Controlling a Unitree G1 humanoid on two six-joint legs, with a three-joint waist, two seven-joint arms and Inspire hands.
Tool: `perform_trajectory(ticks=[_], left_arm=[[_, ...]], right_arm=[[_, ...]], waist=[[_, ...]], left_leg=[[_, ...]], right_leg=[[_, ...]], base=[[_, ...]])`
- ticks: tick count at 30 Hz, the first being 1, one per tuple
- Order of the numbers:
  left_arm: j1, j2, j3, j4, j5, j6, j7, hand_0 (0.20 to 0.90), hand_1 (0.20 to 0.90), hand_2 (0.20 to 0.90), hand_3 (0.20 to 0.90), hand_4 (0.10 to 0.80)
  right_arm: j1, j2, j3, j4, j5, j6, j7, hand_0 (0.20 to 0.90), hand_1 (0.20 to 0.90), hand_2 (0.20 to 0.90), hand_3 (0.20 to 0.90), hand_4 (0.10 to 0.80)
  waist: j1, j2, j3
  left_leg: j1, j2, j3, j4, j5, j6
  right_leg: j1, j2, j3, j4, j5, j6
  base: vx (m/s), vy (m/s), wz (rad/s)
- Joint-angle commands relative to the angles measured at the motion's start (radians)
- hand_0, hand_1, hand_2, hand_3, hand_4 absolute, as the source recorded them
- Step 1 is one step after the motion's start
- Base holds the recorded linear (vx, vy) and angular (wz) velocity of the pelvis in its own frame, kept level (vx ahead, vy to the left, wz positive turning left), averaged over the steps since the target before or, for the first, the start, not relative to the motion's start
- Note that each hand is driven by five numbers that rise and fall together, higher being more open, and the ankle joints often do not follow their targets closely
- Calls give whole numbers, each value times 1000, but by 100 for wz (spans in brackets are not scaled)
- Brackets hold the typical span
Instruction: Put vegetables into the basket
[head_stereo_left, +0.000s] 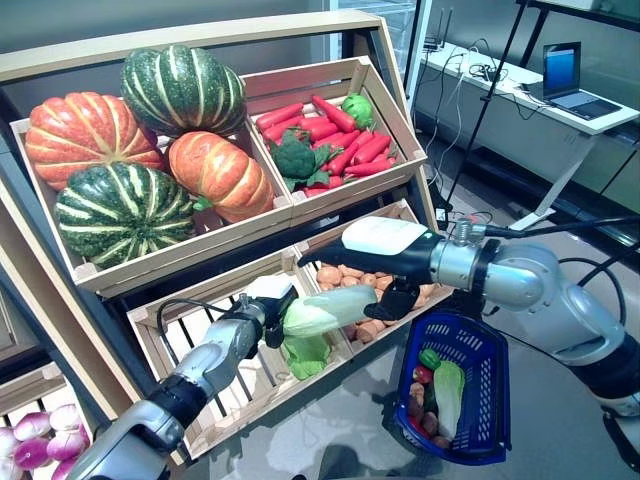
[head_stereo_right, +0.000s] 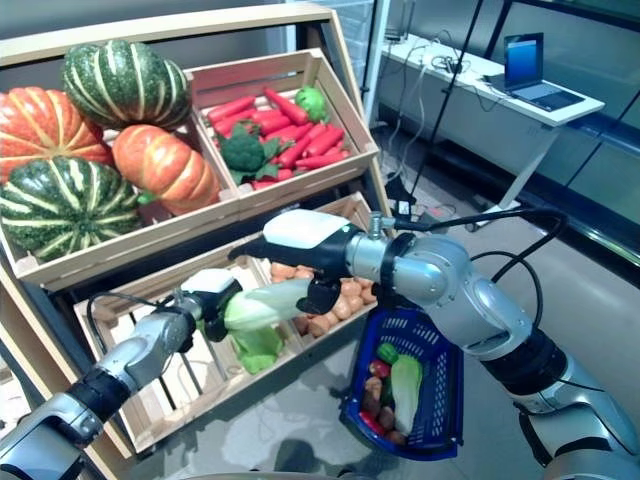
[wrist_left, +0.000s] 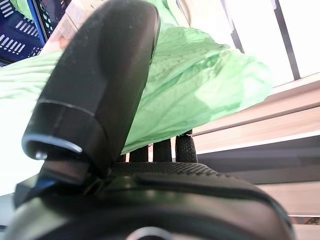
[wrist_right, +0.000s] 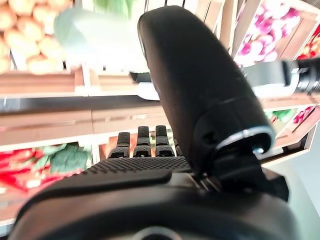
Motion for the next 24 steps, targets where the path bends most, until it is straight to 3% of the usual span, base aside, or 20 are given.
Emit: perform_trajectory(ticks=[1,13,15,20,24], left_arm=[[-263,1,-23,55,-16,30,39,300,300,300,300,400],[-327,-49,-24,43,-49,90,50,300,300,300,300,400],[-328,-50,-18,36,-57,104,54,300,300,300,300,400],[-322,-61,-5,32,-57,123,48,300,300,300,300,400],[-318,-66,11,24,-53,133,37,300,300,300,300,400]], right_arm=[[-143,54,4,27,-2,44,-8,900,900,900,900,800],[-56,197,22,214,-205,217,-85,900,900,900,900,800],[-45,207,14,251,-254,244,-142,900,900,900,900,800],[-35,230,-19,315,-364,241,-264,900,900,900,900,800],[-40,238,-24,333,-427,233,-251,900,900,900,900,800]], waist=[[1,1,-38],[2,4,-30],[1,5,-29],[2,10,-28],[3,13,-33]], left_leg=[[67,-34,0,3,-150,8],[68,-34,-1,3,-151,10],[70,-34,1,3,-152,11],[71,-35,0,3,-155,13],[69,-36,1,3,-159,15]], right_leg=[[39,3,4,47,-104,-6],[44,5,7,41,-105,-7],[45,6,9,39,-104,-8],[45,8,12,37,-104,-8],[45,9,18,31,-103,-8]], base=[[0,0,0],[0,0,0],[0,0,0],[0,0,0],[0,0,0]])
